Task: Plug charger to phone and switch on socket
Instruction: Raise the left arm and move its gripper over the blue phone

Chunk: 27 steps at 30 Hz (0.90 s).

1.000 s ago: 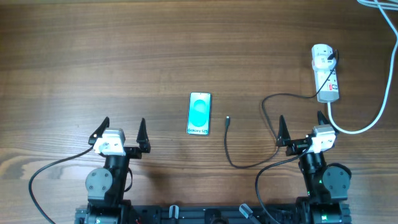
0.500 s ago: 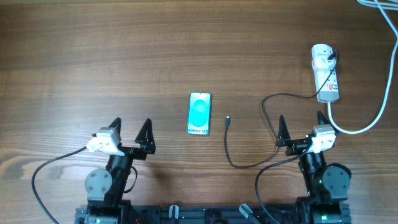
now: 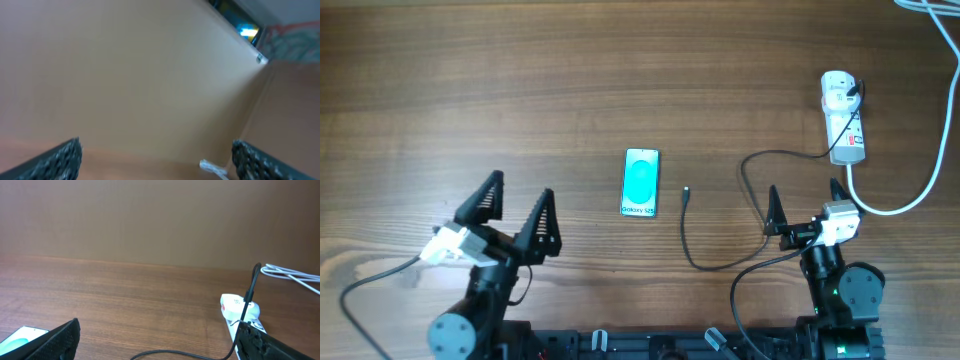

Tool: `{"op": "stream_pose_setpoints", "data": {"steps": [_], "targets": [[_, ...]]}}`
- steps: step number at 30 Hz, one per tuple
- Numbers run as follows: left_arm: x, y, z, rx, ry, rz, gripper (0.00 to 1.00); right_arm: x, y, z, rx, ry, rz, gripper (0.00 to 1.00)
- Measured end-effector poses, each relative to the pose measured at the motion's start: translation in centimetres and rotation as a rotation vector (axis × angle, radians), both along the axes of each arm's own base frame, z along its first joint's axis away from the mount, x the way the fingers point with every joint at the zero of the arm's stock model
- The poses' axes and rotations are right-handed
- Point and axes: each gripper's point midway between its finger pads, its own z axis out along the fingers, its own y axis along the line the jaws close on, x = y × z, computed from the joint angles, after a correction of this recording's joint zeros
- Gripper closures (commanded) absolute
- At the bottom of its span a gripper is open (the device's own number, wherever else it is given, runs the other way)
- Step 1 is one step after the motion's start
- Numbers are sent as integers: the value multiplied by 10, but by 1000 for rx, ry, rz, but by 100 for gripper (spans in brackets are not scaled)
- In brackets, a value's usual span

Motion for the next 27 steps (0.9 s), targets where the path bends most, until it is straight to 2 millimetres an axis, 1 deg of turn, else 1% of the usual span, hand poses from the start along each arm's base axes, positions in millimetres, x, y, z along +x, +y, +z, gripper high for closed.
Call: {"op": "stream_pose_setpoints", "data": {"steps": [3,4,6,7,10,12,13,15,17,18,20,23,27], "targets": [[3,0,26,20,79,5,1,0,0,0,0,0,0,0],[5,0,32,30,116,8,0,0,0,0,0,0,0,0],[14,0,38,70,263,16,1,0,0,0,0,0,0,0],[18,0,38,90,333,19,0,0,0,-1,0,1,0,0],[29,2,30,164,685,29,0,0,0,-1,0,1,-1,0],[38,1,26,205,916,8,0,0,0,-1,0,3,0,0],[43,-3,23,213,1003,-20,0,0,0,-1,0,2,0,0],[53,-14,23,210,1118,-93,0,0,0,-1,0,2,-1,0],[66,-30,21,191,1213,-195,1,0,0,-1,0,2,0,0],[73,-37,17,183,1247,-236,1,0,0,-1,0,2,0,0],[81,-50,2,181,1326,-296,1,0,0,-1,0,2,0,0],[80,-70,-25,207,1454,-333,0,0,0,-1,0,2,0,0],[75,-101,-64,313,1600,-319,1,0,0,-1,0,2,0,0]]}}
